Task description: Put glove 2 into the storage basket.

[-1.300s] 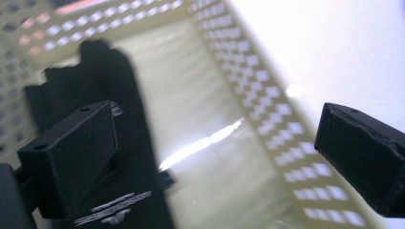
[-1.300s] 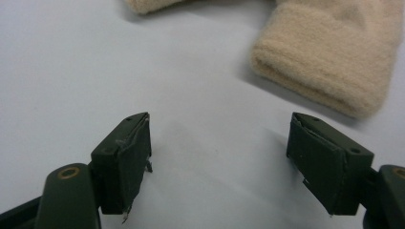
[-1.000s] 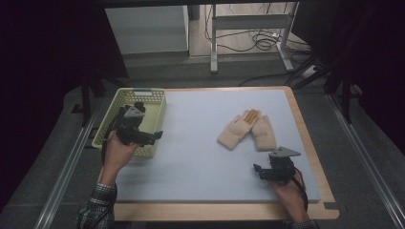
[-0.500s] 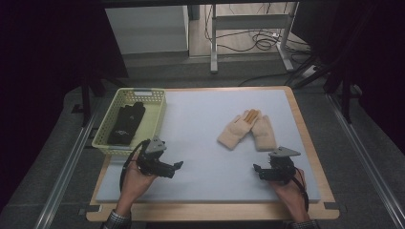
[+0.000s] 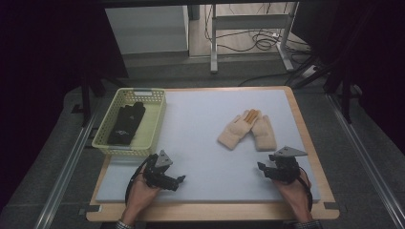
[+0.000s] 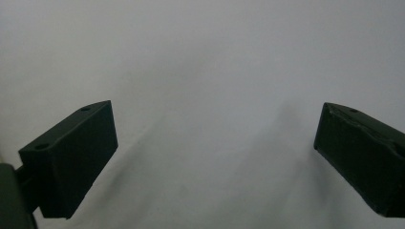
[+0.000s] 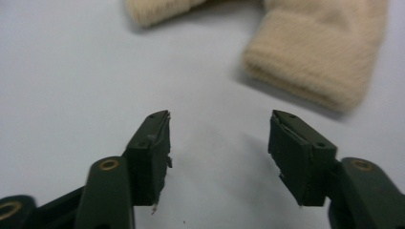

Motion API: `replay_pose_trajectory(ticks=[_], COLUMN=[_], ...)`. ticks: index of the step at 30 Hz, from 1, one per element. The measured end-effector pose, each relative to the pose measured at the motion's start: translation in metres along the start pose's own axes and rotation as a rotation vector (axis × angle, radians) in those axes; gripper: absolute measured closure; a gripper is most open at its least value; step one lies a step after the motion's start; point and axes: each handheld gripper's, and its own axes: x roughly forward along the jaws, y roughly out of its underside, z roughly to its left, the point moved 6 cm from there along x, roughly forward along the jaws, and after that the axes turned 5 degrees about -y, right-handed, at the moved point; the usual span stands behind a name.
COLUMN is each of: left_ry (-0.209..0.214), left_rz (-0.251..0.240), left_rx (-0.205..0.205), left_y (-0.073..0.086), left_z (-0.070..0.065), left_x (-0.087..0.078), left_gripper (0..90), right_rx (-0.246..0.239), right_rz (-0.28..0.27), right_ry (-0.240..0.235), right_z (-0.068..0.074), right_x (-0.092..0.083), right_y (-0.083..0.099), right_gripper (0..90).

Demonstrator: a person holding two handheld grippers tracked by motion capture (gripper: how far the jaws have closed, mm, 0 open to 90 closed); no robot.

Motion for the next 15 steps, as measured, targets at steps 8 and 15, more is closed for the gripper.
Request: replay_pose_trajectory(ticks=[8,15], left_ry=[0.032,0.036], left_rz=[0.015,0.016], left_rx=[-0.04,-0.047], left_y=[0.003,0.003], left_z=[0.003,0.003], left_x=[0.004,0.004], left_gripper=[1.6,1.5], right_rx=[-0.007,-0.016], right_rz=[-0.023,-0.02], right_ry=[-0.026,-0.041], right_z=[0.0,0.001], right_x=[0.005,0.046], right_y=[-0.038,-0.084], right_gripper=[54.9,38.1])
